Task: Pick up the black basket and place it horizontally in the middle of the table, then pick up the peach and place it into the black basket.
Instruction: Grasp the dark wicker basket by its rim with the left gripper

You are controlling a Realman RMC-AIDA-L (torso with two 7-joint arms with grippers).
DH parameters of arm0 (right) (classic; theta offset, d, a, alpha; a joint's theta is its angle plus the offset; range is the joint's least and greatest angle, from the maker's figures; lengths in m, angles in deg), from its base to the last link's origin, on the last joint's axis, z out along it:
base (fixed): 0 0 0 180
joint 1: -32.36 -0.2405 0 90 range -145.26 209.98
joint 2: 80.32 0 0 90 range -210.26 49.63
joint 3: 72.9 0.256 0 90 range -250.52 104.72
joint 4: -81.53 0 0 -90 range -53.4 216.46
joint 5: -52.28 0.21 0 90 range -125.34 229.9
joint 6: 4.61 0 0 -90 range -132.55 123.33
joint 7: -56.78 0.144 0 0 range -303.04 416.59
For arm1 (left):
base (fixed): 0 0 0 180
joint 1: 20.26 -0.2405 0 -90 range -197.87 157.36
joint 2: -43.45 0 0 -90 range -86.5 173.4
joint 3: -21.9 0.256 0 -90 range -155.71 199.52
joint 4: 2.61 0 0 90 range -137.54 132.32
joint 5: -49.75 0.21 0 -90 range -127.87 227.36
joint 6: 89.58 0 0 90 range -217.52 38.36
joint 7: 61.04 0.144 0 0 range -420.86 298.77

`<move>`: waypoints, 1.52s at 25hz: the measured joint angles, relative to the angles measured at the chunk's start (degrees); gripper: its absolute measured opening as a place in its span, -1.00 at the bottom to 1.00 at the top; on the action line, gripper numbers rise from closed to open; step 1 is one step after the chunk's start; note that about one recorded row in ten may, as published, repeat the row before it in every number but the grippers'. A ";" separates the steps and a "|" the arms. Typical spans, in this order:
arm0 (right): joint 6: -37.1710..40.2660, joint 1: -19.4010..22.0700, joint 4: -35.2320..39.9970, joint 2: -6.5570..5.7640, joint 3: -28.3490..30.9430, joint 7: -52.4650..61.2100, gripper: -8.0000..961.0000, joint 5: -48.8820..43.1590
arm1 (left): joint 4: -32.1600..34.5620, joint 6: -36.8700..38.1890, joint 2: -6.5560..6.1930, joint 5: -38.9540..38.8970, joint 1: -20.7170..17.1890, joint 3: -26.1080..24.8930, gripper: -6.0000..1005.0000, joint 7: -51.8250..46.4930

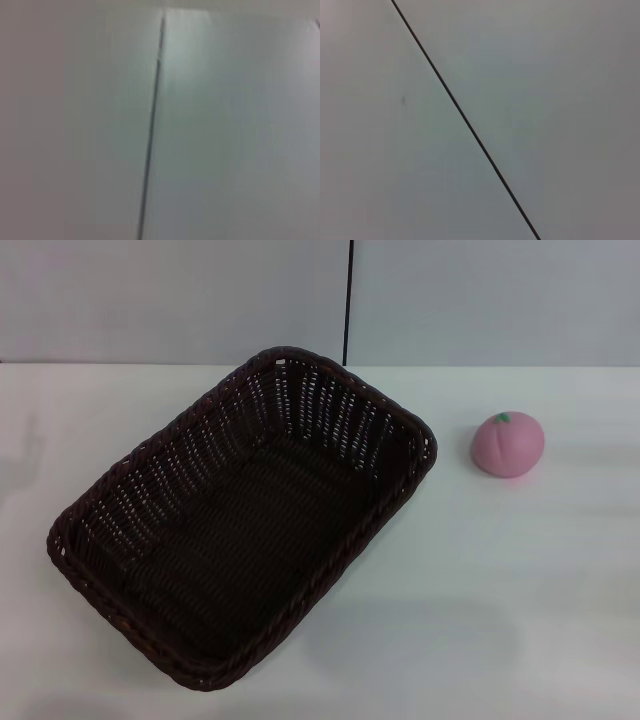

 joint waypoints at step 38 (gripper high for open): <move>-0.50 1.31 -0.37 -0.01 -1.67 0.32 0.11 -0.09 | 68.55 -19.29 -4.07 119.54 21.67 -6.41 0.66 -105.45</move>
